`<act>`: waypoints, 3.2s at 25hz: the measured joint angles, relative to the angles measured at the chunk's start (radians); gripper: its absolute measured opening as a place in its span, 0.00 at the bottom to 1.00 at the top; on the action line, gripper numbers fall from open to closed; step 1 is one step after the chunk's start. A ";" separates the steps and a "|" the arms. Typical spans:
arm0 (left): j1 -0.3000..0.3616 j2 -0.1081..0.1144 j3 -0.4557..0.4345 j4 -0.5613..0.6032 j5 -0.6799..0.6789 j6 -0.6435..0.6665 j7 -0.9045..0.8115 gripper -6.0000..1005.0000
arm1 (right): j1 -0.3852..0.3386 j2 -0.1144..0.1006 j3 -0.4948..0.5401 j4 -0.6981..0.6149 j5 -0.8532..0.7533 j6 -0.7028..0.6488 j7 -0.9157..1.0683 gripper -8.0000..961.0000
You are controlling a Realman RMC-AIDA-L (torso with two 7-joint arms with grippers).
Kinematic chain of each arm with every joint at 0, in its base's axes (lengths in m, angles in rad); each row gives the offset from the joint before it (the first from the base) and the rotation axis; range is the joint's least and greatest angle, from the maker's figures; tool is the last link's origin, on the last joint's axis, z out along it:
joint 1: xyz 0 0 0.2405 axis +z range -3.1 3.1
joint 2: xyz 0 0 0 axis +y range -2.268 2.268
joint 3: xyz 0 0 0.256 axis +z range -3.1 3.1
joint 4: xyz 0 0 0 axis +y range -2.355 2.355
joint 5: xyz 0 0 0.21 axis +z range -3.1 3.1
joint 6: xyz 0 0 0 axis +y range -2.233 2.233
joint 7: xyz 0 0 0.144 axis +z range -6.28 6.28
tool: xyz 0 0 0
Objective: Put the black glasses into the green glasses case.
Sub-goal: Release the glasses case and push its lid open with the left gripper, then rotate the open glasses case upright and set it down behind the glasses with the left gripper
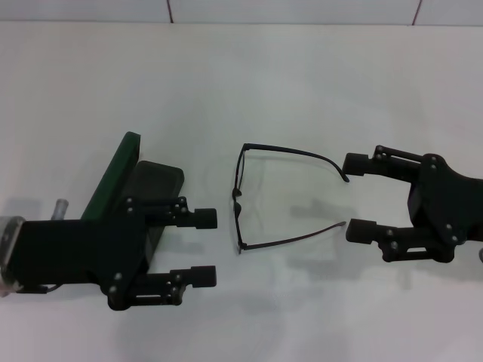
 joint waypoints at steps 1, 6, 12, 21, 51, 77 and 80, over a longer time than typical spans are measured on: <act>-0.001 0.001 0.000 0.001 -0.001 0.000 0.003 0.65 | 0.002 0.000 0.000 -0.001 0.000 -0.001 0.001 0.89; -0.003 0.004 -0.001 0.002 -0.002 -0.002 0.005 0.64 | 0.003 0.002 -0.011 0.004 -0.001 -0.002 0.004 0.89; -0.002 0.004 -0.001 -0.001 0.001 -0.006 0.006 0.64 | 0.003 0.002 -0.026 0.007 0.000 -0.006 0.010 0.89; 0.003 -0.081 -0.332 0.304 0.004 -0.011 -0.456 0.63 | -0.051 -0.008 -0.012 -0.001 0.079 0.003 0.010 0.89; -0.019 -0.137 0.382 1.209 1.324 -0.303 -1.866 0.56 | -0.143 -0.013 0.003 0.008 0.055 0.195 -0.011 0.89; -0.090 -0.128 0.374 1.235 1.332 -0.301 -1.766 0.20 | -0.158 -0.010 0.001 0.011 0.055 0.202 -0.023 0.89; -0.129 -0.131 0.376 1.244 1.332 -0.361 -1.674 0.20 | -0.156 -0.010 -0.013 0.011 0.055 0.195 -0.023 0.89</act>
